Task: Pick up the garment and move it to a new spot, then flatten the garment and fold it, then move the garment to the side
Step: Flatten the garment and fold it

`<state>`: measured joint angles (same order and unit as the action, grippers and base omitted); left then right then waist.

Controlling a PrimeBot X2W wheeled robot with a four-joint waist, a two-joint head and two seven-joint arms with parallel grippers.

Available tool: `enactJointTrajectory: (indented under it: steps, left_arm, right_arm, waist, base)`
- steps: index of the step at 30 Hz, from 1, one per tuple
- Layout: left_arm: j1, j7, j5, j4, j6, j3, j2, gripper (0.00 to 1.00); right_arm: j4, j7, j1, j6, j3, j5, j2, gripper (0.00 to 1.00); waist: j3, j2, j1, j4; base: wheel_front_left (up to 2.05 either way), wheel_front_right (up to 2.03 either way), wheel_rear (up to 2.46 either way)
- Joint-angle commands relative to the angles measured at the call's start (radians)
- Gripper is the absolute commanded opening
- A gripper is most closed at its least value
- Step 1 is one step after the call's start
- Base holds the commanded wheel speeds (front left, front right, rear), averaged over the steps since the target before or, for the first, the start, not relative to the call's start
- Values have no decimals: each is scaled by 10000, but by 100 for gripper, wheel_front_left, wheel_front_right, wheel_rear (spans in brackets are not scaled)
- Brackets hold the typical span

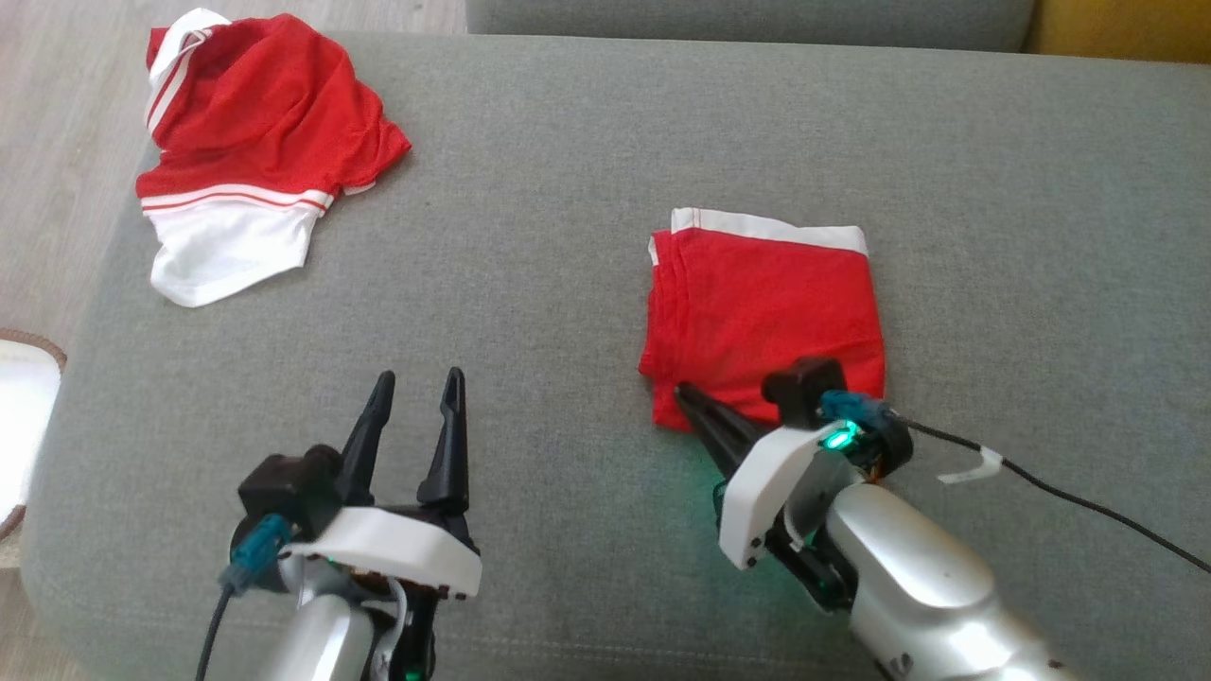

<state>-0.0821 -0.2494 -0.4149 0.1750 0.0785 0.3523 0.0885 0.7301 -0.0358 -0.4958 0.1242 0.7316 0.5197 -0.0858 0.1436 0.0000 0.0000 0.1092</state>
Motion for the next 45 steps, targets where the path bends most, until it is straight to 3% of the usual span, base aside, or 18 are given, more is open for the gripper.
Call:
enactJointTrajectory:
  steps: [1, 7, 9, 10, 11, 12, 22, 31, 36, 45]
  left_arm:
    - [-420, -124, 99, -266, 4, -364, -9, 100]
    - [-357, -124, 113, -298, 35, -493, 3, 100]
    - [-332, -124, 128, -317, 36, -525, 0, 100]
    - [-326, -124, 143, -328, 34, -537, 0, 100]
    - [-318, -124, 151, -332, 27, -550, -2, 100]
    - [-316, -124, 167, -338, 10, -556, -3, 100]
    - [-262, -124, 392, -202, -6, -825, -104, 100]
    - [187, -124, 1166, -195, -45, -980, -155, 100]
    - [516, -124, 1401, -302, -66, -1068, -205, 100]
    - [670, -124, 1502, -319, -116, -1236, -288, 100]
  right_arm:
    - [-79, -283, -321, 65, 285, 91, 246, 0]
    - [59, -1044, -593, 65, 421, 32, 229, 0]
    - [-23, -1389, -619, 65, 275, 24, 170, 25]
    - [-82, -1524, -613, 65, 166, 36, 138, 49]
    - [-153, -1644, -593, 65, 27, 40, 106, 85]
    - [-244, -1752, -557, 65, -137, 43, 74, 100]
    - [-1579, -2206, 629, 65, -2913, -587, 9, 100]
    - [-3267, -2241, 2673, 65, -5581, -2350, 269, 100]
    - [-4111, -2021, 3508, 65, -6275, -3188, 345, 100]
    - [-4796, -1760, 4019, 65, -6456, -3075, 353, 100]
  waist:
    - [-10, 0, 0, 11]
    - [-116, 0, 0, -138]
    - [-196, 0, 0, -248]
    - [-239, 0, 0, -308]
    - [-289, 0, 0, -373]
    - [-342, 0, 0, -438]
    - [-879, 0, 0, -1008]
    - [-1269, 0, 0, -1057]
    - [-1354, 0, 0, -1033]
    - [-1387, 0, 0, -970]
  base:
    - [0, 0, 0]
    - [0, 0, 0]
    - [0, 0, 0]
    - [0, 0, 0]
    - [0, 0, 0]
    - [0, 0, 0]
    - [0, 0, 0]
    - [0, 0, 0]
    - [0, 0, 0]
    - [0, 0, 0]
